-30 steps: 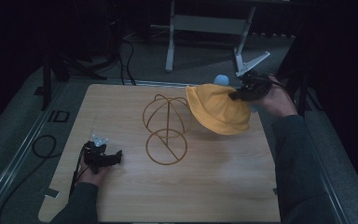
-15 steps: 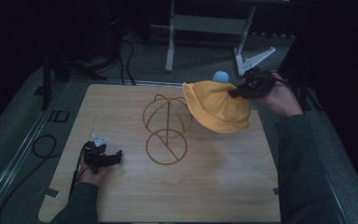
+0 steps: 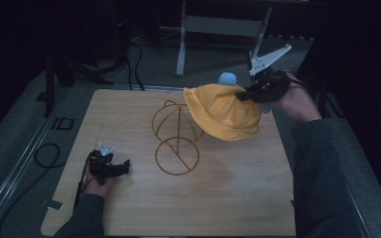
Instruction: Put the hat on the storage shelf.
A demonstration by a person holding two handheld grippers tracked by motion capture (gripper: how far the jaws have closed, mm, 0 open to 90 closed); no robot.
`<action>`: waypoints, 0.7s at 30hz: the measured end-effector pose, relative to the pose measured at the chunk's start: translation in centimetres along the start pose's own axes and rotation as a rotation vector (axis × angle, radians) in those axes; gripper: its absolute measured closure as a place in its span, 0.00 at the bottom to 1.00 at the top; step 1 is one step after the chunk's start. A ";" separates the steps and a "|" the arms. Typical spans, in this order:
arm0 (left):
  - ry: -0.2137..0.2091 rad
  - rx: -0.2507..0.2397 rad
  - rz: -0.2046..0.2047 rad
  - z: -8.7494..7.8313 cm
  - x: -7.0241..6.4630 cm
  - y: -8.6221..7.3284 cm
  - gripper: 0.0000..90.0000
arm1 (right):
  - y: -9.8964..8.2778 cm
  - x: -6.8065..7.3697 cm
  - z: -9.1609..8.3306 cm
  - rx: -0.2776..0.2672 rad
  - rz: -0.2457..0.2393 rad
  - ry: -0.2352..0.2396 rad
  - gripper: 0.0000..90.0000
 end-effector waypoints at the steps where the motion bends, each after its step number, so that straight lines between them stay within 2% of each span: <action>1: 0.000 0.000 0.000 0.0 0.0 0.0 0.13 | 0.3 0.2 0.1 0.000 -0.008 0.002 0.93; 14: 0.000 0.000 0.001 0.0 0.0 0.0 0.13 | 3.8 2.0 0.8 -0.045 -0.073 0.038 0.93; 21: 0.001 -0.001 0.001 0.0 0.0 0.0 0.13 | 5.9 3.1 2.4 -0.054 -0.105 0.069 0.93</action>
Point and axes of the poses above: each handheld gripper's, and its own axes: z roughly forward along the jaws, y roughly out of its top, x roughly to its left, the point moved 7 cm from there along z, roughly forward along the jaws, and after that the axes turned 8 degrees about y, right-handed, at the moved point
